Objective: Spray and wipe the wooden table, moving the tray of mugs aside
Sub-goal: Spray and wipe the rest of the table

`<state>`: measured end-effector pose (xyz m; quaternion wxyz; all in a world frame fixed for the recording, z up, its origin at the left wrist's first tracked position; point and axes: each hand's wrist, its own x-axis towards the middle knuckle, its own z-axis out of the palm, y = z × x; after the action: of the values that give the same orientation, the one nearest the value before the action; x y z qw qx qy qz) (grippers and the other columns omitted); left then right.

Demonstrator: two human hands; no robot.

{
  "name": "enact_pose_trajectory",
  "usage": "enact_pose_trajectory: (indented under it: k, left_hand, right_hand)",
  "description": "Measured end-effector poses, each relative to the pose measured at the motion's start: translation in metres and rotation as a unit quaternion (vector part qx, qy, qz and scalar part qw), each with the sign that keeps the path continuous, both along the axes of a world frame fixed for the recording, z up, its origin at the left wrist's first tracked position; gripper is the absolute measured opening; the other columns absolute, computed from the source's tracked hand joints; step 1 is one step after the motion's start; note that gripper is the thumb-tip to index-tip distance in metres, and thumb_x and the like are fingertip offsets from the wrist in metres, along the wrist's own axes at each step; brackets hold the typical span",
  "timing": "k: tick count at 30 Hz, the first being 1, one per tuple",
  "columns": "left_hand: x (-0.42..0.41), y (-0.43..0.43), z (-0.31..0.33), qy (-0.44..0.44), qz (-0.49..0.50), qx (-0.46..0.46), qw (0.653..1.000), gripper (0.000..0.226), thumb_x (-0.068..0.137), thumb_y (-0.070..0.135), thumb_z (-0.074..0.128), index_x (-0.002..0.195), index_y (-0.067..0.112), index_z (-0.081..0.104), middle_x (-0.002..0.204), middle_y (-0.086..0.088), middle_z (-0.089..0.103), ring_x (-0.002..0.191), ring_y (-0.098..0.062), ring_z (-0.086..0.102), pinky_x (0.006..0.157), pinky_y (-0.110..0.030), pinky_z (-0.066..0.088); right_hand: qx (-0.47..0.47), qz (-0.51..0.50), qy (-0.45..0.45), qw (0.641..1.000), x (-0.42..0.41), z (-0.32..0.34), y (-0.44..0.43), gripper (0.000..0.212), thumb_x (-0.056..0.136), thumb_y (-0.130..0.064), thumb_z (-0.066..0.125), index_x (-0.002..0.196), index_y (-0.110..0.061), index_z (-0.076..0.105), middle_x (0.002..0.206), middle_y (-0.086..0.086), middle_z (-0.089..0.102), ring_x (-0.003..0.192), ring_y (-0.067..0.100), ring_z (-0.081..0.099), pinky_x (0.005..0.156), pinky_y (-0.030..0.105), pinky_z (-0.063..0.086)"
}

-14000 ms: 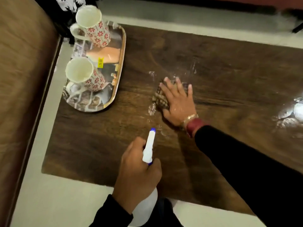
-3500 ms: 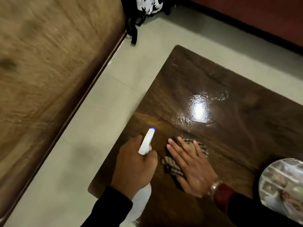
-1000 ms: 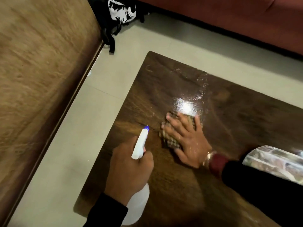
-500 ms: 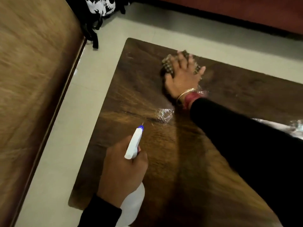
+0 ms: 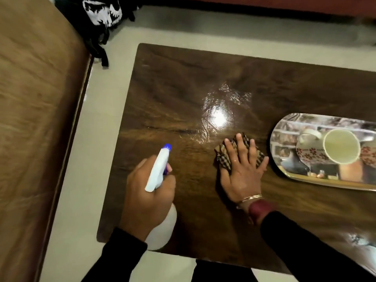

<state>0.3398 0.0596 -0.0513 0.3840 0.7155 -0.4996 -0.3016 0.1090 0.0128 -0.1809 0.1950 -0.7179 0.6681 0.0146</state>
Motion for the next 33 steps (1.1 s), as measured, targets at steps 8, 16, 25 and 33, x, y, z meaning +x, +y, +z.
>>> enact_pose_trajectory:
  k: [8, 16, 25, 33]
  left_hand:
    - [-0.013, 0.024, -0.011, -0.167, 0.100, -0.183, 0.964, 0.049, 0.072, 0.001, 0.076, 0.116, 0.005, 0.054, 0.099, -0.014, 0.070, 0.088, -0.024, 0.070, 0.085, -0.018, 0.057]
    - [-0.007, 0.039, -0.047, -0.007, 0.151, -0.097, 0.984, 0.034, 0.082, 0.022, 0.066, 0.114, 0.032, 0.058, 0.102, 0.038, 0.057, 0.095, 0.018, 0.062, 0.085, -0.002, 0.049]
    - [-0.010, 0.042, -0.061, -0.015, 0.126, -0.064, 0.990, 0.061, 0.074, 0.030, 0.073, 0.124, -0.001, 0.058, 0.108, -0.018, 0.071, 0.089, -0.003, 0.071, 0.091, -0.027, 0.060]
    - [-0.016, 0.076, -0.075, -0.128, 0.168, 0.027, 0.977, 0.099, 0.067, 0.060, 0.079, 0.139, -0.001, 0.048, 0.123, -0.026, 0.066, 0.111, -0.041, 0.069, 0.101, -0.040, 0.050]
  right_hand:
    - [-0.002, 0.033, -0.027, 0.999, 0.021, 0.005, 0.067, 0.083, 0.085, -0.051, 0.043, 0.165, -0.042, 0.023, 0.177, -0.004, 0.006, 0.163, 0.030, 0.001, 0.118, 0.079, 0.011]
    - [-0.024, 0.012, -0.021, 0.999, 0.052, -0.005, 0.119, 0.078, 0.096, -0.076, 0.034, 0.165, -0.041, 0.023, 0.177, -0.003, 0.010, 0.163, 0.033, 0.006, 0.120, 0.075, 0.001]
    - [-0.038, -0.005, -0.043, 0.998, 0.051, -0.004, 0.118, 0.077, 0.101, -0.070, 0.022, 0.168, -0.031, 0.015, 0.176, -0.005, 0.012, 0.163, 0.030, 0.009, 0.121, 0.075, 0.008]
    - [-0.053, 0.012, -0.049, 0.997, 0.048, -0.006, 0.119, 0.090, 0.096, -0.078, 0.034, 0.168, -0.028, 0.015, 0.177, -0.004, 0.006, 0.163, 0.029, 0.006, 0.121, 0.074, 0.007]
